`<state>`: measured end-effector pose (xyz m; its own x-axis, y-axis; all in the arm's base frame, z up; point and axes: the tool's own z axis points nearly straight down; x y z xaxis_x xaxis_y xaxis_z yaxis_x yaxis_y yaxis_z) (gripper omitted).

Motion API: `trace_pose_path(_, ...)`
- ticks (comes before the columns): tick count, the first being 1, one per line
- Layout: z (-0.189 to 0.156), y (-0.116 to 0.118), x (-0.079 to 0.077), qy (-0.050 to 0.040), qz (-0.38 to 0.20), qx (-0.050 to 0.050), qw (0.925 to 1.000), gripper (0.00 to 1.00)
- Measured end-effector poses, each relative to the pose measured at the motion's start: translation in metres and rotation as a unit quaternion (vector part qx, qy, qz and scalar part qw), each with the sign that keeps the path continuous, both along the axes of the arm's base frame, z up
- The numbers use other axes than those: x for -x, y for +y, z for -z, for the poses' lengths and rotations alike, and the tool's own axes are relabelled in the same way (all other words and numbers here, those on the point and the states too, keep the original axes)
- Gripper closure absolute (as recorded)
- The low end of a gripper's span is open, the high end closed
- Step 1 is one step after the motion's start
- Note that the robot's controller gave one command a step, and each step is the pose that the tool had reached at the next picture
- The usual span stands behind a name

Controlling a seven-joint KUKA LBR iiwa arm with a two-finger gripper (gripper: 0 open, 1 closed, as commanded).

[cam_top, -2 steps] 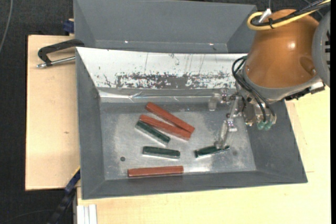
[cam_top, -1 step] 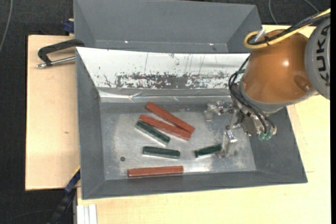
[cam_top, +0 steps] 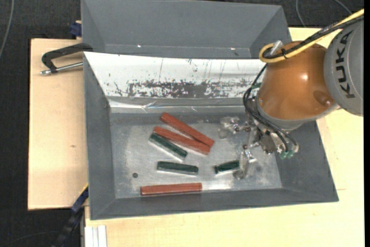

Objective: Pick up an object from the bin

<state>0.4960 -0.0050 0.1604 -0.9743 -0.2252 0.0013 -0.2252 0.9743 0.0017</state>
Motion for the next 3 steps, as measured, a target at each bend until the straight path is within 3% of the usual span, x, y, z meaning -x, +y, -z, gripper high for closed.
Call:
trace_pose_path(1,0.02,-0.012,0.003,-0.0005,-0.031,0.0,0.9995,0.0)
trace_pose_path(2,0.09,-0.023,0.001,-0.0028,-0.08,0.0,0.9968,0.0)
trace_pose_path(3,0.09,-0.026,-0.001,-0.0031,-0.055,0.0,0.9985,1.0)
